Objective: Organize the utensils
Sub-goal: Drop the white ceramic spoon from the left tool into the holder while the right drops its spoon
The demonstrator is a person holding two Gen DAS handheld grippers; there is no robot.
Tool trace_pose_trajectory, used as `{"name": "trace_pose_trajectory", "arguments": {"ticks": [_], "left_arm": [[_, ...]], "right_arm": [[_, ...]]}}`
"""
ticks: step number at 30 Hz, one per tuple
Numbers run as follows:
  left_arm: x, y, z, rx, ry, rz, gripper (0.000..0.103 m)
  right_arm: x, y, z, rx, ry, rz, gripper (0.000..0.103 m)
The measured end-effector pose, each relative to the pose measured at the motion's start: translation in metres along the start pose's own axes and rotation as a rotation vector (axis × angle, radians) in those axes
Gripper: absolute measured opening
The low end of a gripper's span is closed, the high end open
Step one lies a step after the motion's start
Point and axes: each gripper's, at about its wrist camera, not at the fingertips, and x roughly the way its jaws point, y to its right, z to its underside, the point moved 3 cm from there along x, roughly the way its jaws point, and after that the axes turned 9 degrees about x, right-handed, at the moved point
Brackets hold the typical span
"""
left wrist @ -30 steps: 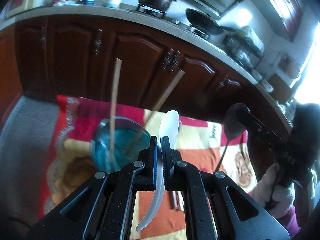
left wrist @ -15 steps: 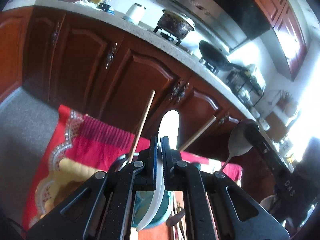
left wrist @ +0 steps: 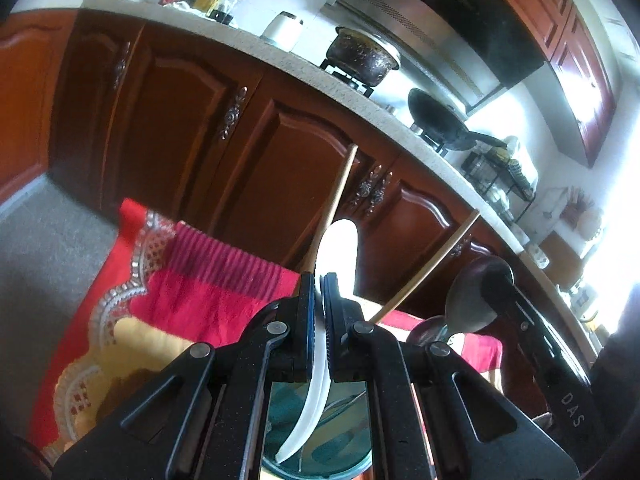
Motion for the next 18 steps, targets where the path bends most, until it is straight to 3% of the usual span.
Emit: {"name": "trace_pose_trajectory", "arguments": {"ticks": [12, 18], "left_arm": [[-0.024, 0.009, 0.025, 0.066, -0.03, -0.065, 0.003], [-0.026, 0.007, 0.034, 0.068, -0.074, -0.1, 0.003]], "right_arm": [[0.004, 0.016, 0.037, 0.073, -0.179, -0.028, 0.002], [0.008, 0.03, 0.038, 0.164, -0.241, -0.045, 0.004]]}}
